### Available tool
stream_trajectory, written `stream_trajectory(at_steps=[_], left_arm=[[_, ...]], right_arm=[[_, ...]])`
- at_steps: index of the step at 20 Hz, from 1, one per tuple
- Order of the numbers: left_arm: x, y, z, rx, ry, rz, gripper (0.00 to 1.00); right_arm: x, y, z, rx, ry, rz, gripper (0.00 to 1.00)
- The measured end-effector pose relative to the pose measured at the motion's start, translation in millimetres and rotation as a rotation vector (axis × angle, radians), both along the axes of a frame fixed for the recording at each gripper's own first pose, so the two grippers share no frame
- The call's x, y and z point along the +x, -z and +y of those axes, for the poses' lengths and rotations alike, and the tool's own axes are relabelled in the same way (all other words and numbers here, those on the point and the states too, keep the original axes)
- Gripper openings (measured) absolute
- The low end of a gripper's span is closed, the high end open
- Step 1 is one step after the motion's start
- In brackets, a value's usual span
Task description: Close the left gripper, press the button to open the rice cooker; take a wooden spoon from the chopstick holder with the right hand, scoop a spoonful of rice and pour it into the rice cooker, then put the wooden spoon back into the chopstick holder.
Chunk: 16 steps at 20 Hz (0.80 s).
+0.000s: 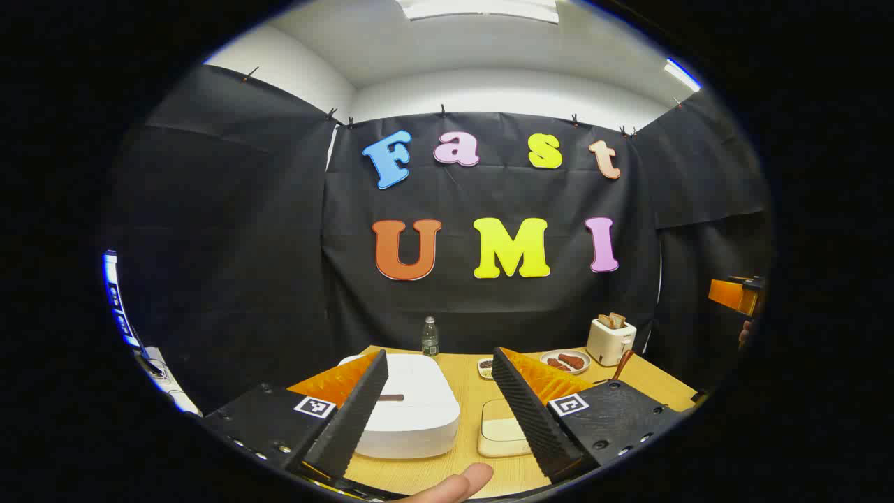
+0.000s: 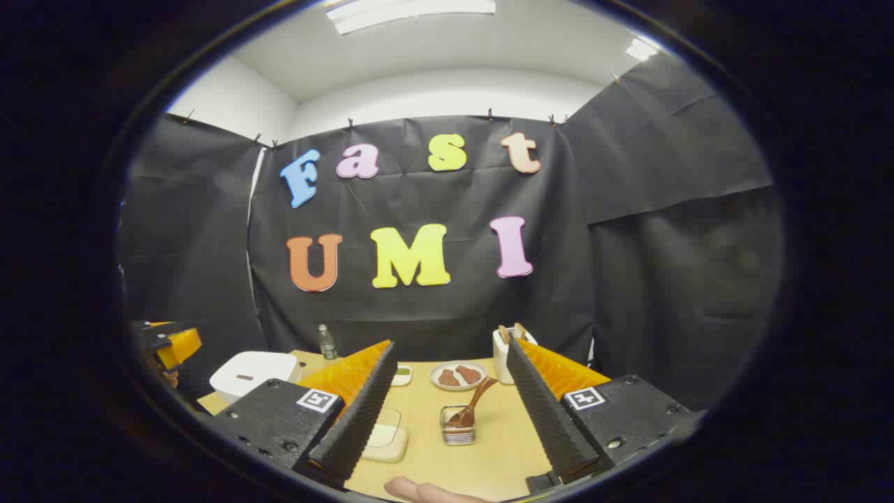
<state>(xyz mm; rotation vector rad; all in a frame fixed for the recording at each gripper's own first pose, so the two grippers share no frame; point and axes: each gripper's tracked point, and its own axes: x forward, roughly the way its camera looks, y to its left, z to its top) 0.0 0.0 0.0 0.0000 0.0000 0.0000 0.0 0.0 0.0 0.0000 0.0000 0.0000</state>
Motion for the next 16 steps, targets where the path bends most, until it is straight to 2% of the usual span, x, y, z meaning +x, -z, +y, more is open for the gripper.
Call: stream_trajectory(at_steps=[2,16], left_arm=[[1,5,1,-0.007,0.002,0.013,0.95],[9,12,23,-0.027,-0.024,0.015,0.95]], right_arm=[[-2,0,-1,-0.001,0.004,-0.005,0.98],[2,17,4,-0.024,-0.013,-0.010,1.00]])
